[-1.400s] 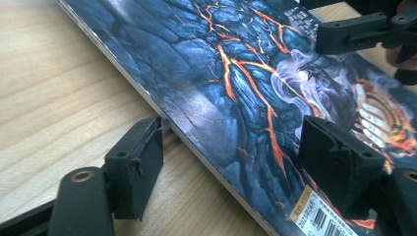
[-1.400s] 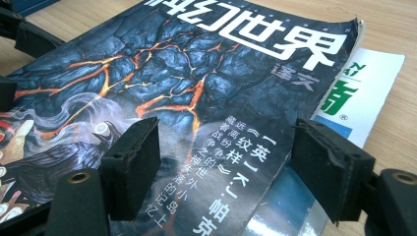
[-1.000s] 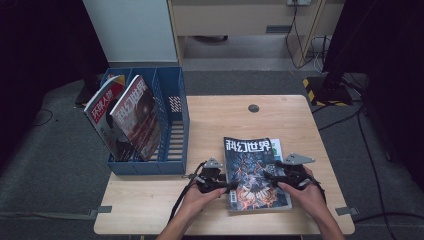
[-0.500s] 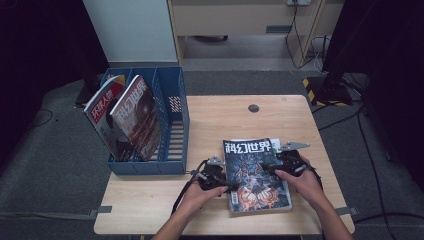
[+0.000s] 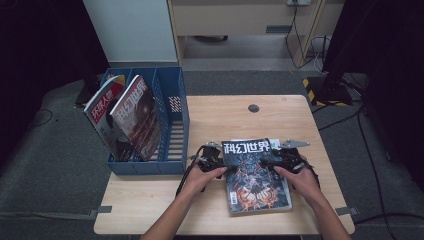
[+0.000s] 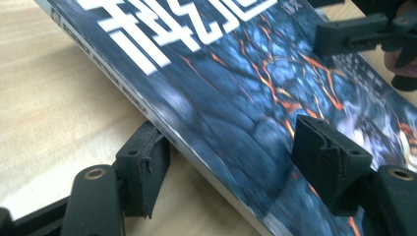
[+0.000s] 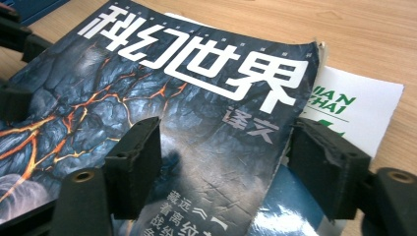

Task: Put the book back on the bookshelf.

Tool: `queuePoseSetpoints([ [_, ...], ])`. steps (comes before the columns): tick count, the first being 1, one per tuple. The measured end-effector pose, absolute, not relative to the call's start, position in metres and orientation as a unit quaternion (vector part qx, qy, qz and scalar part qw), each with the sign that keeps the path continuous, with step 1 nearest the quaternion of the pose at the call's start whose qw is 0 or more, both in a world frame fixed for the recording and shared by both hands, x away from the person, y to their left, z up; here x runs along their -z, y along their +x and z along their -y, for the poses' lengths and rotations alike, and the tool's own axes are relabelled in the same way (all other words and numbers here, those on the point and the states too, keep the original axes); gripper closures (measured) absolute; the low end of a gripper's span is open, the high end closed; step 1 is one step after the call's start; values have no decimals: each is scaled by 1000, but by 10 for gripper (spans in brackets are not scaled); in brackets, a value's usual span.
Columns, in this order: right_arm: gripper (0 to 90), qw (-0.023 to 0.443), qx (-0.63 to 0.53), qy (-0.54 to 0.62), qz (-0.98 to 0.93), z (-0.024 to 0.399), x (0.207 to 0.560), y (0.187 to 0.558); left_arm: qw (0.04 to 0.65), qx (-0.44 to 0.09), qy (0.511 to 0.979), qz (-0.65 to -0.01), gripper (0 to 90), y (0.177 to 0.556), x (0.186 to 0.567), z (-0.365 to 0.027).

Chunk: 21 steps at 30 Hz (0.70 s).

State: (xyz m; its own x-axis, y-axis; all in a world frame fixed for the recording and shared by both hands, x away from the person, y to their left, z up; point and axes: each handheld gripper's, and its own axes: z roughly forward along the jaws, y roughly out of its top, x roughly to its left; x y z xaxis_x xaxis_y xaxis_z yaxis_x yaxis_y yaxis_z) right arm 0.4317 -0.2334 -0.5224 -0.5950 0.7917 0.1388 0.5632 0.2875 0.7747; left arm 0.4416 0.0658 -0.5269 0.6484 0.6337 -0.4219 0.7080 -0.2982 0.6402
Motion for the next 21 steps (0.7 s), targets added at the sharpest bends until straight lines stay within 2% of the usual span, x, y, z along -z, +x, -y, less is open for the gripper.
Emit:
queuePoseSetpoints([
  [8, 386, 138, -424, 419, -791, 233, 523, 431, 419, 48, 803, -422, 323, 456, 521, -64],
  [11, 429, 134, -429, 406, -796, 230, 523, 429, 436, 63, 790, -426, 368, 462, 518, -64],
  [13, 431, 126, -433, 395, -801, 224, 523, 427, 438, 59, 788, -429, 362, 465, 515, -64],
  [21, 450, 150, -424, 376, -810, 215, 521, 422, 452, 65, 772, -441, 392, 470, 513, -65],
])
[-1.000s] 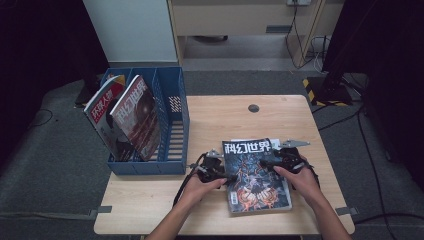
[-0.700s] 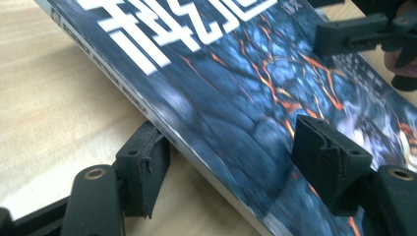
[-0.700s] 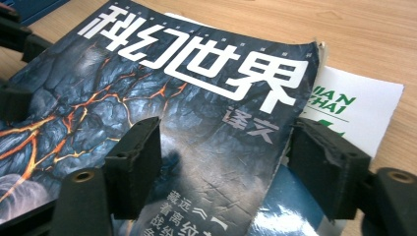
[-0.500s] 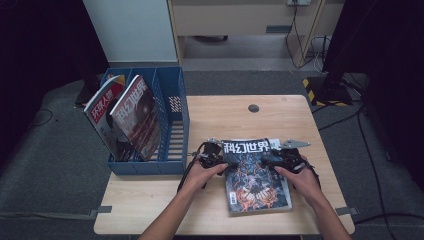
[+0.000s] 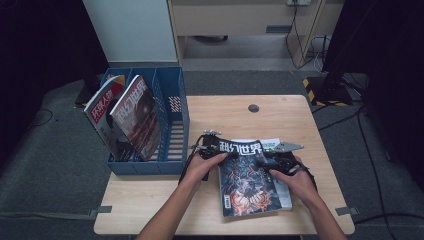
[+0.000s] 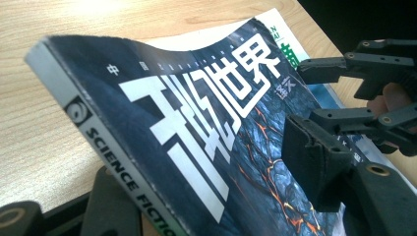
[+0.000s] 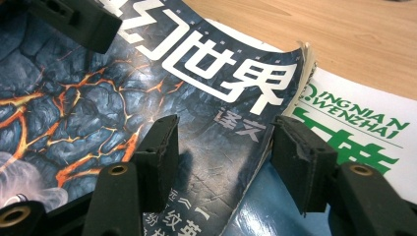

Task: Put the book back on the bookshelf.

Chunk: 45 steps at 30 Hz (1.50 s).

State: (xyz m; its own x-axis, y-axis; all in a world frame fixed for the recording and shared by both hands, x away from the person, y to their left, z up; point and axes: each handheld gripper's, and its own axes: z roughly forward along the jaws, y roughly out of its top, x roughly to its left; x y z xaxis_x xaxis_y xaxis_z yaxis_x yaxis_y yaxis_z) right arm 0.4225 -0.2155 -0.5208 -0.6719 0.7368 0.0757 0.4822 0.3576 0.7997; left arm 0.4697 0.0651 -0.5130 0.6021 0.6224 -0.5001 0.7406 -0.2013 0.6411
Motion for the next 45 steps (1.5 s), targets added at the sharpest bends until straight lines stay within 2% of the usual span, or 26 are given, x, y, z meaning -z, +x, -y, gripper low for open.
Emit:
queuePoseSetpoints([
  [4, 456, 144, -428, 372, -811, 215, 520, 421, 459, 77, 763, -448, 409, 472, 515, -63],
  [16, 462, 153, -432, 356, -814, 212, 520, 417, 441, 77, 774, -447, 443, 474, 511, -54],
  [31, 430, 149, -426, 367, -814, 212, 522, 417, 432, 98, 765, -468, 649, 478, 508, -56],
  [34, 391, 152, -425, 371, -812, 213, 522, 417, 431, 103, 762, -471, 707, 478, 506, -56],
  [40, 327, 149, -428, 388, -803, 215, 523, 416, 430, 97, 772, -458, 739, 475, 496, -52],
  [45, 338, 148, -428, 388, -803, 215, 524, 415, 431, 89, 779, -448, 750, 472, 489, -50],
])
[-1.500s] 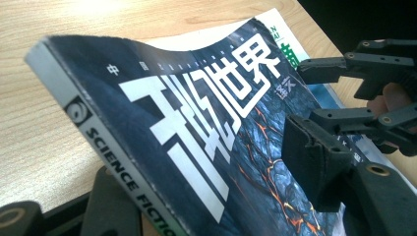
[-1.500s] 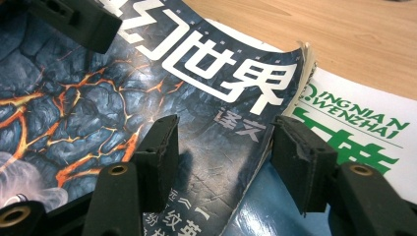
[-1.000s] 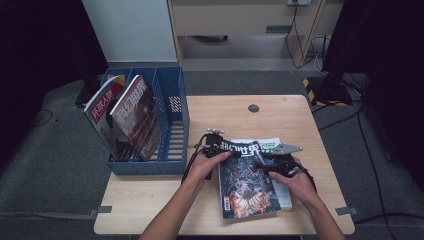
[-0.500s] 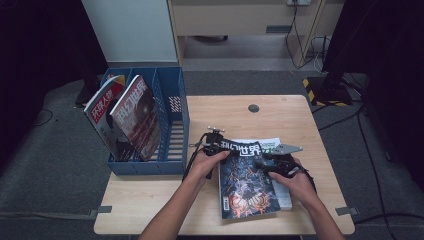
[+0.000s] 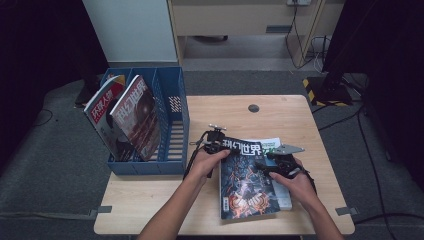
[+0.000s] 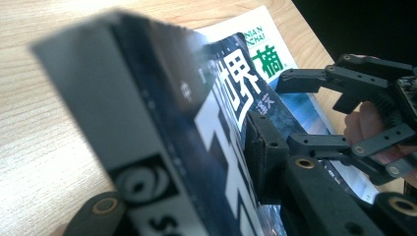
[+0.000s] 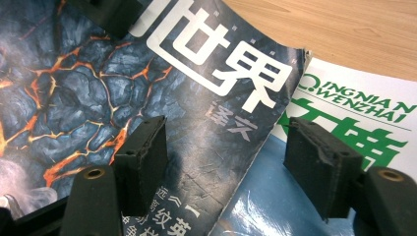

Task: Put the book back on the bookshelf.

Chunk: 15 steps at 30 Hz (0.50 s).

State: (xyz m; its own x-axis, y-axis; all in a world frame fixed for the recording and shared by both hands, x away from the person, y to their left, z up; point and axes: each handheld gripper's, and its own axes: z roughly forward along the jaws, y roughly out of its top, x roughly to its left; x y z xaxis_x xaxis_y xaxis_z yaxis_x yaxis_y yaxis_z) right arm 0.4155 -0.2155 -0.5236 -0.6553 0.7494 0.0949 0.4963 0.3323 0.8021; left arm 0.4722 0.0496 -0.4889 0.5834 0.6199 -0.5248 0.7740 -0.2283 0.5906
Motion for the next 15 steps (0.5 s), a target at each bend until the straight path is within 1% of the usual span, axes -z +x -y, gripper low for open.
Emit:
queuePoseSetpoints([
  [3, 334, 141, -431, 389, -802, 215, 523, 414, 433, 81, 782, -441, 760, 470, 483, -47],
  [7, 287, 133, -434, 394, -799, 219, 522, 412, 435, 73, 789, -428, 772, 467, 475, -45],
  [11, 278, 139, -429, 397, -800, 226, 516, 409, 442, 63, 795, -412, 777, 463, 465, -45],
  [15, 267, 145, -432, 411, -789, 243, 507, 402, 450, 52, 794, -405, 783, 458, 456, -48],
])
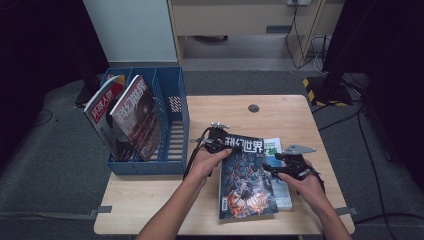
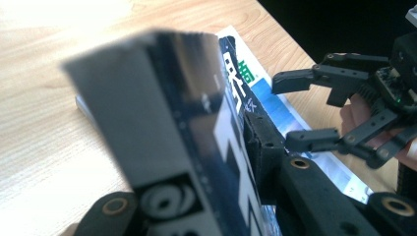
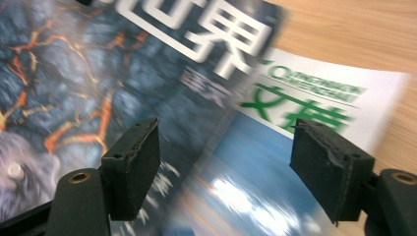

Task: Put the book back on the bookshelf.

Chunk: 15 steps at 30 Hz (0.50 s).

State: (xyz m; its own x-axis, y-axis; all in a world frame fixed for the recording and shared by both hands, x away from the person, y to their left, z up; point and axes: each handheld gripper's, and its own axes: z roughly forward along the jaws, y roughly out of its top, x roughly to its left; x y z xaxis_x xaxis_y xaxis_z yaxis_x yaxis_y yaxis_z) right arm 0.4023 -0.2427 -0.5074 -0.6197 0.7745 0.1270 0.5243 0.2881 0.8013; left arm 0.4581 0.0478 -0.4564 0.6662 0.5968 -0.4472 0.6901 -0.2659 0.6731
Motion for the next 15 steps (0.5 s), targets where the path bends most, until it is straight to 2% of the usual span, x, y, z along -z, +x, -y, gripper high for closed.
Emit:
queuePoseSetpoints([
  [7, 254, 180, -416, 466, -760, 277, 517, 390, 463, 36, 794, -393, 801, 448, 438, -53],
  [10, 219, 185, -390, 486, -760, 282, 528, 388, 467, 28, 795, -387, 812, 444, 427, -55],
  [15, 217, 195, -386, 500, -750, 284, 527, 389, 470, 20, 796, -381, 818, 439, 417, -59],
])
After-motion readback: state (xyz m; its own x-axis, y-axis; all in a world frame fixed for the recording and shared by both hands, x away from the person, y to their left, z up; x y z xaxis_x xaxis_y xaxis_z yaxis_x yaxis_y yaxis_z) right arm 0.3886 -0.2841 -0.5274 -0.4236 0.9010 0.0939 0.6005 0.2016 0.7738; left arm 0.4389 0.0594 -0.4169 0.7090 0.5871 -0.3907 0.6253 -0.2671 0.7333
